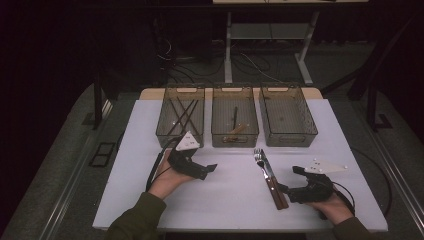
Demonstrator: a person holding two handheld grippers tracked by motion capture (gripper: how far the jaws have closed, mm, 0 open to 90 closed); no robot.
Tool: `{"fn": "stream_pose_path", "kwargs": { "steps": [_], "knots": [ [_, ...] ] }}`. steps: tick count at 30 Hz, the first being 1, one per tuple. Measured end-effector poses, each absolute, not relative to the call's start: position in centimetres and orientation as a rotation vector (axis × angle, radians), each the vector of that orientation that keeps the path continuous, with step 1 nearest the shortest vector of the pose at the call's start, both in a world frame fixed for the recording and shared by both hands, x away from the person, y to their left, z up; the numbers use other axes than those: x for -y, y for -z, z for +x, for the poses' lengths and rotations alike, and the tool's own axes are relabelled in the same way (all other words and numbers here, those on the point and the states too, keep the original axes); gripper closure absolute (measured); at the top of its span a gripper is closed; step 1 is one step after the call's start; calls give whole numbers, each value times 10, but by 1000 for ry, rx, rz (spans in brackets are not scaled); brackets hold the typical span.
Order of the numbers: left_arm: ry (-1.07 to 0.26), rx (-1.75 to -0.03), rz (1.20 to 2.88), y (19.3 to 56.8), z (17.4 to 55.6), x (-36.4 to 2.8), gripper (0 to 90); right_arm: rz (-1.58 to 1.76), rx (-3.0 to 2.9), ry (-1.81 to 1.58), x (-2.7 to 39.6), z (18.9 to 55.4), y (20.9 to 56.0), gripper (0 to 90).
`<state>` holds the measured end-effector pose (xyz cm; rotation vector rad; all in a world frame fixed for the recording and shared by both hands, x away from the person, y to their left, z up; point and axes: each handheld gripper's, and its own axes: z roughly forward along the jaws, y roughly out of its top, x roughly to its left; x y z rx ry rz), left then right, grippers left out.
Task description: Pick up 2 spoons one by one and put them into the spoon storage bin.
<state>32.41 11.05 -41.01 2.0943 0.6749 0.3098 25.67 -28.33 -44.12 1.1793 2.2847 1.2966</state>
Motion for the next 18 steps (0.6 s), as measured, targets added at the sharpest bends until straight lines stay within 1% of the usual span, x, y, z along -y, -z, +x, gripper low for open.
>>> {"fn": "stream_pose_path", "kwargs": {
  "steps": [4,10,18],
  "knots": [
    [-315,-675,2080,413,312,-120,0,1176,-2284,-1301,283,257,441,101],
    [-293,-647,2091,421,295,-129,0,1176,-2288,-1297,283,257,441,101],
    [-291,-679,2056,431,278,-144,0,1180,-2298,-1290,283,257,441,102]
  ]
}}
